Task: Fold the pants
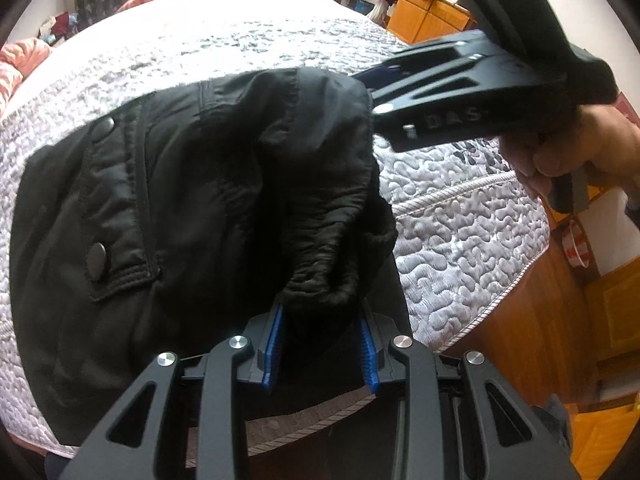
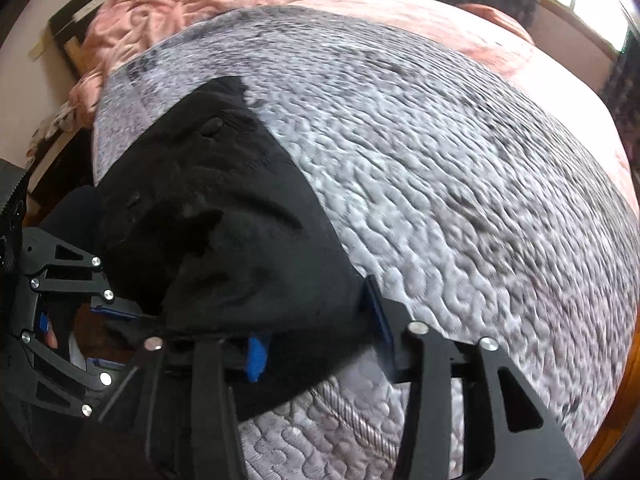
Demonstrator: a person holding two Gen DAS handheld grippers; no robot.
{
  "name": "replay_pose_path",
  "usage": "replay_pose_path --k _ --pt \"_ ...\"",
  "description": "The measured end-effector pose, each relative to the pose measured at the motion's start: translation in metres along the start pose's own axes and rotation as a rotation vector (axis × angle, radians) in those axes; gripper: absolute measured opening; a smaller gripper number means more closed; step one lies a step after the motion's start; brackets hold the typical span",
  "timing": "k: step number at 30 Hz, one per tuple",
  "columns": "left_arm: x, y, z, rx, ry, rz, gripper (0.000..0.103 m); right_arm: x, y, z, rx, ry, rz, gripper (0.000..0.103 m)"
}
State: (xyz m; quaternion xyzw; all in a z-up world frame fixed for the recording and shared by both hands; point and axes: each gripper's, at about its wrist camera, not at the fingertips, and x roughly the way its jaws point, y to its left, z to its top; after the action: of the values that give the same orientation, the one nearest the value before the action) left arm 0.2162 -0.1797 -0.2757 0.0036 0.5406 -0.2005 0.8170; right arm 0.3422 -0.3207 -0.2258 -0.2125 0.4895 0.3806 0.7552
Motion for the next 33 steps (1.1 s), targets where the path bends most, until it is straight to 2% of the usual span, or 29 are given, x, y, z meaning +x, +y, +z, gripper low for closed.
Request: replay_pose_path --k 3,5,6,7,8,11,13,14,16,20,21,24,26,29,31,33 --pt "0.003 0.007 0.0 -0.028 0.026 -0.053 0.038 -0.006 -0.018 -0.017 0.126 0.014 -0.026 0.059" --pt "-0.003 0.015 -0.002 -0.071 0.032 -0.125 0.04 -0.013 -0.04 -0.035 0.313 0.016 0.002 0.066" --pt "-0.007 0.019 -0.003 -0.086 0.03 -0.154 0.047 -0.018 -0.057 -0.051 0.473 -0.004 0.058 0.073" --pt "-0.015 0.025 -0.005 -0.106 0.018 -0.178 0.058 -0.022 -0.066 -0.062 0.582 -0.036 0.115 0.074" --pt "-0.024 0.031 -0.007 -0.126 0.0 -0.194 0.063 -0.025 -0.076 -0.079 0.719 -0.097 0.207 0.074" --pt "-0.049 0.053 -0.013 -0.178 -0.06 -0.229 0.074 -0.023 -0.08 -0.109 0.926 -0.251 0.431 0.075" --pt "-0.067 0.074 -0.016 -0.216 -0.112 -0.193 0.088 -0.008 -0.073 -0.118 1.013 -0.315 0.559 0.075" --pt "-0.074 0.086 -0.017 -0.24 -0.134 -0.169 0.09 -0.002 -0.07 -0.116 1.029 -0.324 0.585 0.076" --pt "-0.083 0.112 -0.02 -0.296 -0.161 -0.129 0.091 0.015 -0.064 -0.112 1.061 -0.338 0.632 0.076" --pt "-0.083 0.159 -0.027 -0.385 -0.141 -0.048 0.091 0.039 -0.06 -0.099 1.1 -0.348 0.712 0.077" --pt "-0.081 0.166 -0.029 -0.396 -0.138 -0.032 0.091 0.042 -0.059 -0.096 1.103 -0.344 0.719 0.075" --pt "-0.073 0.181 -0.038 -0.406 -0.127 0.018 0.091 0.052 -0.056 -0.082 1.086 -0.278 0.683 0.023" --pt "-0.071 0.187 -0.041 -0.41 -0.121 0.033 0.091 0.041 -0.049 -0.072 1.05 -0.266 0.627 0.017" --pt "-0.072 0.189 -0.042 -0.416 -0.129 0.036 0.091 0.006 -0.039 -0.063 0.991 -0.324 0.565 0.012" --pt "-0.071 0.191 -0.042 -0.41 -0.128 0.038 0.091 -0.007 -0.043 -0.071 1.018 -0.348 0.497 0.011" --pt "-0.067 0.192 -0.041 -0.405 -0.123 0.033 0.091 0.0 -0.052 -0.088 1.082 -0.318 0.431 0.011"
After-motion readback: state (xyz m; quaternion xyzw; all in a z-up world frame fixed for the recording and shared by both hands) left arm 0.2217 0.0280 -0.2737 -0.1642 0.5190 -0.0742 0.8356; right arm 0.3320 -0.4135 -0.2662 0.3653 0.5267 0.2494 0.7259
